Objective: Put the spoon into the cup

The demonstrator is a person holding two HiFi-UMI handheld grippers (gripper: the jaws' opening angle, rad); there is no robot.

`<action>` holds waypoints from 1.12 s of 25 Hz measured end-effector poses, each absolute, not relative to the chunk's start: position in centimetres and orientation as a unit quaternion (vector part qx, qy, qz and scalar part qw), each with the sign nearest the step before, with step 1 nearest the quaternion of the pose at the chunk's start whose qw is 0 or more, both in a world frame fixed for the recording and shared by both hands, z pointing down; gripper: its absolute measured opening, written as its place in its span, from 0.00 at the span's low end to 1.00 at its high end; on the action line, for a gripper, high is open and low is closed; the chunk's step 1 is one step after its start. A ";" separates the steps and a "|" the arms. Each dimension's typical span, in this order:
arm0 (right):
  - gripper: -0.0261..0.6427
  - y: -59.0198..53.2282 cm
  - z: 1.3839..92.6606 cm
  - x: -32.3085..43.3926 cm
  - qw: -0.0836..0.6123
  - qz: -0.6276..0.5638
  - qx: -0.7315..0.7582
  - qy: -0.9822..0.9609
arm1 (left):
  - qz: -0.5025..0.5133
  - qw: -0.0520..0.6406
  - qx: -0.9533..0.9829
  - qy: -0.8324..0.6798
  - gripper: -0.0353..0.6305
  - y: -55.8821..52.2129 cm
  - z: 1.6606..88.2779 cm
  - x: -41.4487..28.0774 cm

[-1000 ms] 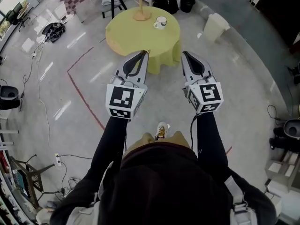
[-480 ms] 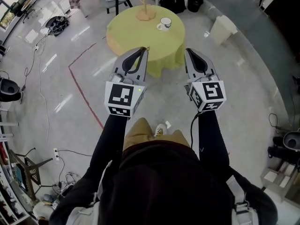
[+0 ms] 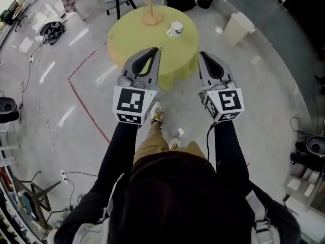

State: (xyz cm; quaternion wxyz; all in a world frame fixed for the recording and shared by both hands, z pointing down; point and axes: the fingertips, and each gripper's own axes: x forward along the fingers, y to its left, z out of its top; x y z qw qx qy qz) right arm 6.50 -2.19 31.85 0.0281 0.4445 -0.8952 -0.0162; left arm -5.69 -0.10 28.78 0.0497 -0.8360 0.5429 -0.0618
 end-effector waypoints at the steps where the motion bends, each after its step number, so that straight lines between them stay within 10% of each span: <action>1: 0.08 -3.4 31.9 6.2 0.031 -0.018 0.448 -0.893 | -0.059 0.049 -0.839 0.539 0.08 -1.5 28.9 -6.0; 28: 0.08 -25.7 34.0 2.8 0.059 0.007 0.554 -0.831 | -0.059 0.012 -0.899 0.434 0.08 -26.5 31.9 -9.1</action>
